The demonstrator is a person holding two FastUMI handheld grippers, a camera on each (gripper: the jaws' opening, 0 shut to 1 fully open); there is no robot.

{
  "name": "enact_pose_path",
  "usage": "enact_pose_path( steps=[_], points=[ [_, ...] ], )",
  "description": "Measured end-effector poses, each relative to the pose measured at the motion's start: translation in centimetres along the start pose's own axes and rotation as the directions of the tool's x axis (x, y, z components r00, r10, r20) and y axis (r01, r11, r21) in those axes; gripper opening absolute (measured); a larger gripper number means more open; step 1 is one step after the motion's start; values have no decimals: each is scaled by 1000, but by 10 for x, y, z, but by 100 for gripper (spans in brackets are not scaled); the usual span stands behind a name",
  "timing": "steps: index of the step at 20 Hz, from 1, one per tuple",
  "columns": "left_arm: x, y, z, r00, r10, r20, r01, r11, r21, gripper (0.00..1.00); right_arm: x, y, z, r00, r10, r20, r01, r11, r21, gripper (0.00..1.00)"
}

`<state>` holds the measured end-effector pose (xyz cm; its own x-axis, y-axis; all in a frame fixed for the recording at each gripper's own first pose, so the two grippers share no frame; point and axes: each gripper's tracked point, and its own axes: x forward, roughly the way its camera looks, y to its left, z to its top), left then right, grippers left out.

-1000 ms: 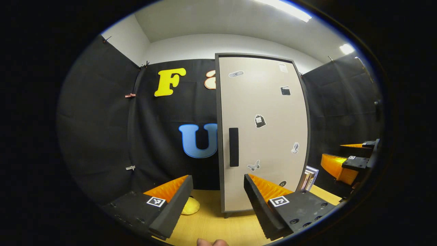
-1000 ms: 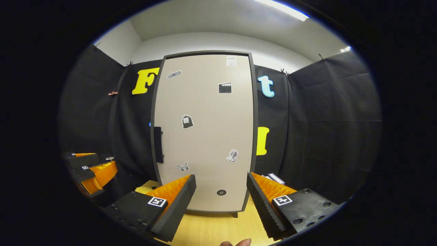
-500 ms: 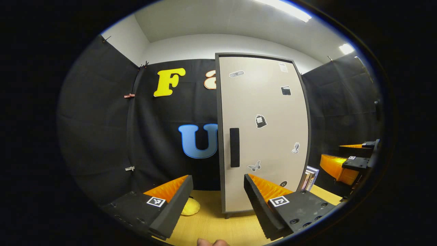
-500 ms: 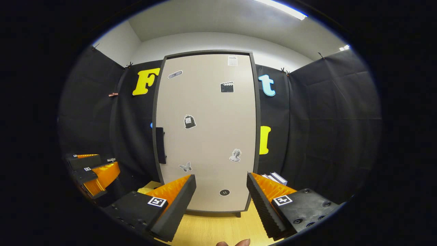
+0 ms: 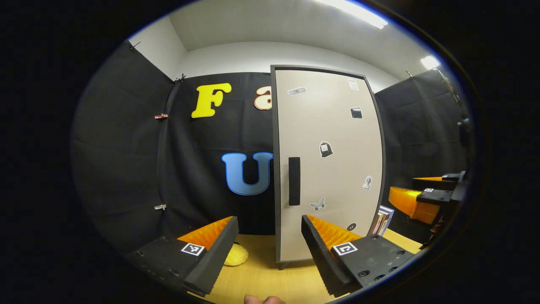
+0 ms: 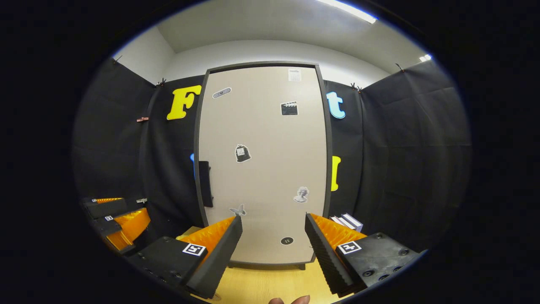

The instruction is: Open the cabinet door with the right hand, grasp the bottle in the cabinet with the left hand and place it on the coaster, then close the cabinet door with the right hand.

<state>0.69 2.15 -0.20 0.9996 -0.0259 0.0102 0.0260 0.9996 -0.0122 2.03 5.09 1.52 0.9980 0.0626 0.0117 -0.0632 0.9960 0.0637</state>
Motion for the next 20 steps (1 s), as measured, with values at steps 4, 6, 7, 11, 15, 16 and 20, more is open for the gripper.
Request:
enact_pose_path(
  steps=[4,6,7,11,15,16,20],
  points=[
    [-6,21,-5,1000,19,-6,-19,1000,-18,95,26,38,7,999,46,16,-46,999,0,97],
    [-8,33,-8,999,41,-4,-41,999,-4,95,40,59,7,997,72,16,-72,997,6,97],
    [-9,38,-10,999,49,-4,-49,999,-4,95,47,70,8,996,86,18,-86,996,4,97],
    [-12,55,-18,998,68,-17,-68,998,-16,95,81,105,5,993,117,25,-117,993,-21,97],
    [-12,66,-23,996,84,-19,-84,996,-20,95,120,128,1,994,106,25,-106,994,-19,97],
    [-12,67,-26,996,85,-24,-85,996,-19,95,127,134,-2,994,109,21,-109,994,-13,97],
    [-10,71,-34,996,86,-37,-87,996,-33,95,156,154,-9,994,108,13,-108,994,19,97]
  ],
)
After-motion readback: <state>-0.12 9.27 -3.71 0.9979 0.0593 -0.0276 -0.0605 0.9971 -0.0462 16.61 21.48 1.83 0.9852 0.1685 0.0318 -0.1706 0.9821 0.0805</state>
